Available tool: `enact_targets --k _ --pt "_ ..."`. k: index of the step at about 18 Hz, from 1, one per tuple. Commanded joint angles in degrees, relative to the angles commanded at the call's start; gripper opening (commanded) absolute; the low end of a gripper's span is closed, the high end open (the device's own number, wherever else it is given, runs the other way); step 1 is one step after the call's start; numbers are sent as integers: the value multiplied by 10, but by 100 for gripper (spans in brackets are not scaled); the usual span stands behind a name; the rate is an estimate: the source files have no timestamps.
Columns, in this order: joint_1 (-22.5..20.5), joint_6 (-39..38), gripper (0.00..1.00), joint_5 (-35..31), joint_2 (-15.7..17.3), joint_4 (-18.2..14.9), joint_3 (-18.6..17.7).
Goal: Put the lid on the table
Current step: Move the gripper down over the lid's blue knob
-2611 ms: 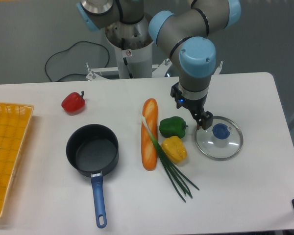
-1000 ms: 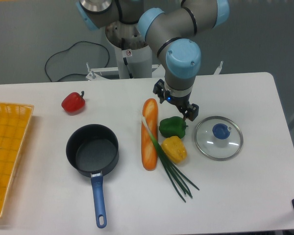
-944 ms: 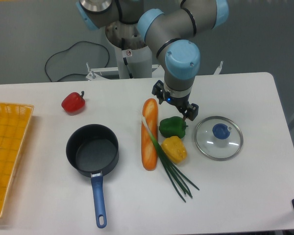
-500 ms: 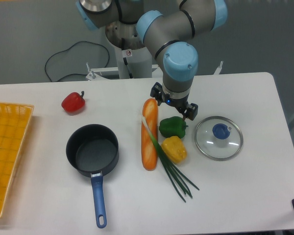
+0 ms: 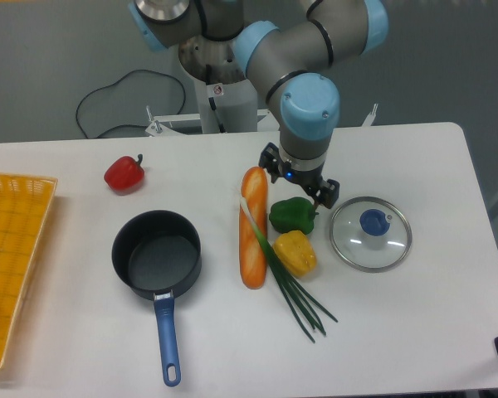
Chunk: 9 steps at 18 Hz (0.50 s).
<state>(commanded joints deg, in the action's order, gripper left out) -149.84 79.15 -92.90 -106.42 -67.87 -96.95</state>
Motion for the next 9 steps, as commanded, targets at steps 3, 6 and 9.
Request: enact_targets --k 3,6,9 --pt "-22 80 100 -1 -26 25 14" --pt "-32 141 100 -3 -52 32 34" --pt "-39 180 100 -18 -70 44 44"
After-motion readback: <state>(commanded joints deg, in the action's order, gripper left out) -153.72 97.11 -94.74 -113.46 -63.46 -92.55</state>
